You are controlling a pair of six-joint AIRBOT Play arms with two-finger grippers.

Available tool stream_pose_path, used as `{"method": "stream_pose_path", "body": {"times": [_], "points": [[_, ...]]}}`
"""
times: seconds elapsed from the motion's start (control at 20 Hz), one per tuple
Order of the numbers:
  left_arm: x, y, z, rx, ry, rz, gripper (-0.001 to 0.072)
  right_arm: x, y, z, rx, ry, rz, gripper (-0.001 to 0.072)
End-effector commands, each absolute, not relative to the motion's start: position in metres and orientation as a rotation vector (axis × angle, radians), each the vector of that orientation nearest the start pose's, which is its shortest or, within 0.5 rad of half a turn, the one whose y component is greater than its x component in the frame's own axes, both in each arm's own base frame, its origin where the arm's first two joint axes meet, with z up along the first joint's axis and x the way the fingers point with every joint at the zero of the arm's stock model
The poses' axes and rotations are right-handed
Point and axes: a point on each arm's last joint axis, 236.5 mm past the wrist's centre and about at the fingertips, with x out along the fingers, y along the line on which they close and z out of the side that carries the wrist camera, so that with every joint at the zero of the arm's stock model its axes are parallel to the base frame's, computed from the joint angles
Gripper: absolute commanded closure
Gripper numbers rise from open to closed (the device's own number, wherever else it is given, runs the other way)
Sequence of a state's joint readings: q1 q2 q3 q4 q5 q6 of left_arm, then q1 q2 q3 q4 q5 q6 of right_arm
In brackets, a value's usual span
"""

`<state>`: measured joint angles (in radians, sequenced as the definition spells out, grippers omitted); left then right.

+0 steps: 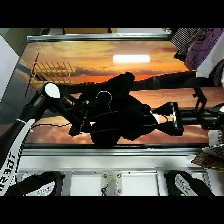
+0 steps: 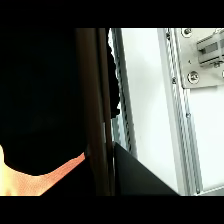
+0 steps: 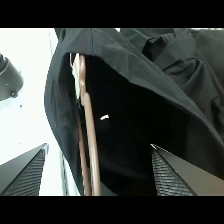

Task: Fold the clothes and pants, and hang the long-sleeved shirts on hangers.

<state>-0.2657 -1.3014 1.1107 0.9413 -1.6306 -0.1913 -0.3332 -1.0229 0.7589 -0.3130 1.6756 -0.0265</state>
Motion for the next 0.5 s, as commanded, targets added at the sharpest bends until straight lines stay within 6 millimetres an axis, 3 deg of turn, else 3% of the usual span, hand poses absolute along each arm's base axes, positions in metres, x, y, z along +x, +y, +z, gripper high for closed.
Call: {"method": "stream_pose_path", "body": {"times": [0.0,0.45], "points": [[0.221,-0.204,0.0286,0.6,1.013,-1.708,0.0698,0.2568,0.158,0.1229,0.037,0.427,1.394,-0.0005],[0.2211,-0.204,0.0285,0.601,1.012,-1.707,0.0698,0.2564,0.1617,0.1199,0.039,0.436,1.405,-0.0004]]}}
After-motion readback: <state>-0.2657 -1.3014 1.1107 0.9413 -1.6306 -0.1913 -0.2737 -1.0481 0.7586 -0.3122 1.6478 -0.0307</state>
